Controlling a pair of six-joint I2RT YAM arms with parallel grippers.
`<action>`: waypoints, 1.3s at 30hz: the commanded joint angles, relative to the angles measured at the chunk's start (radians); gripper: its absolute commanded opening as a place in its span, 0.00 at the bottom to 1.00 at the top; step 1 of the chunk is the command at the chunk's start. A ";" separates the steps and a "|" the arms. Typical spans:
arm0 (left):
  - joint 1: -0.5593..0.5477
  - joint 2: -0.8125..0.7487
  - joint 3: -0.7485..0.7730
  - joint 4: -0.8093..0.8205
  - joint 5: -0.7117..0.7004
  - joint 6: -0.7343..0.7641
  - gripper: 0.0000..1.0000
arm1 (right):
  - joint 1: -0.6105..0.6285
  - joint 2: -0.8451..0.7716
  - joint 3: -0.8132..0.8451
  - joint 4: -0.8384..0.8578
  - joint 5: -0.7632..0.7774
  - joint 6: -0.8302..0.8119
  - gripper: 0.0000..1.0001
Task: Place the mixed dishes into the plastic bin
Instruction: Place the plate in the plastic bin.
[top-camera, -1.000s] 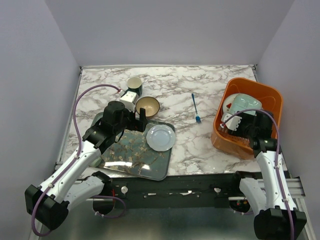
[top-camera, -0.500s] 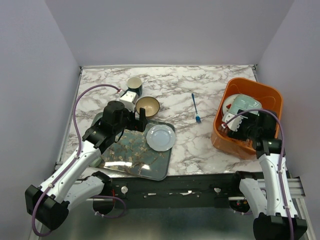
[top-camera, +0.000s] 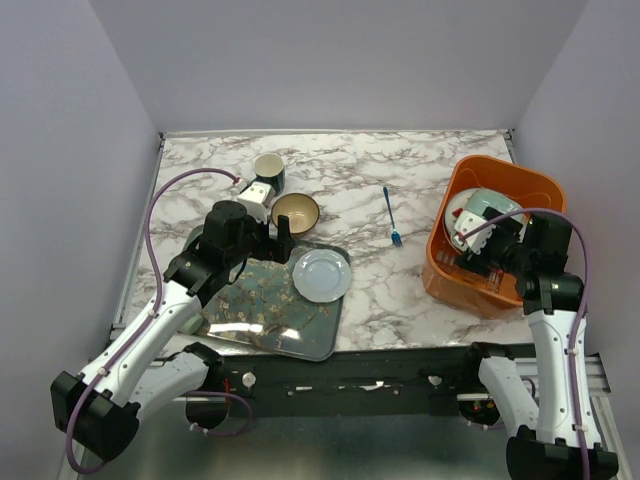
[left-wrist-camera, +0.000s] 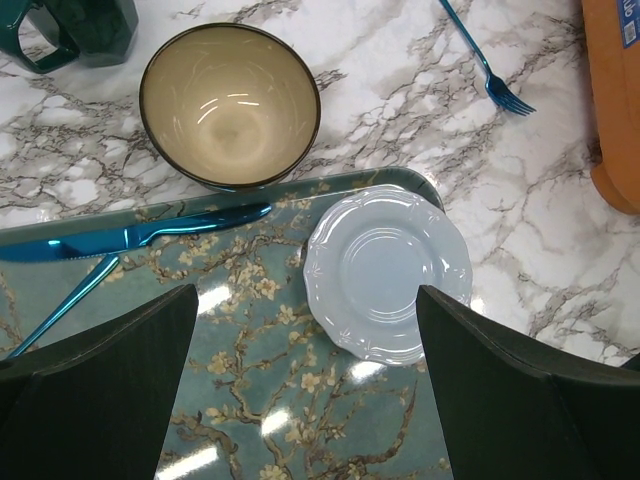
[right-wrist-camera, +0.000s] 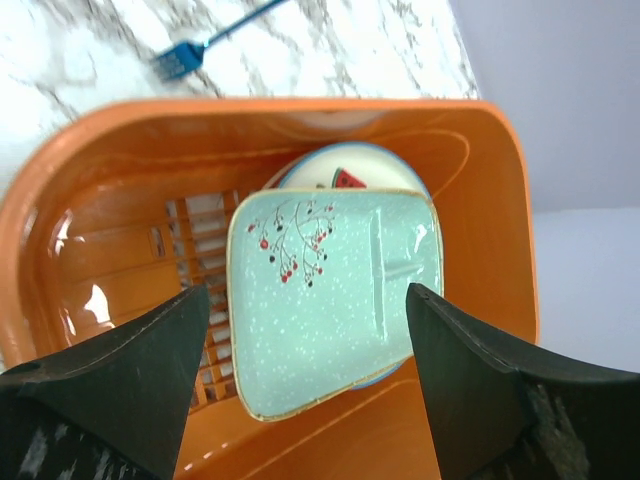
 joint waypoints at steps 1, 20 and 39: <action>0.014 -0.022 -0.008 0.012 0.028 0.007 0.99 | -0.005 -0.008 0.080 -0.053 -0.134 0.165 0.88; 0.229 0.058 -0.043 0.143 0.271 -0.196 0.99 | -0.005 0.056 0.041 0.111 -0.700 0.663 0.91; 0.251 0.457 0.010 0.351 0.022 -0.510 0.91 | -0.005 0.018 -0.055 0.273 -0.620 0.937 0.96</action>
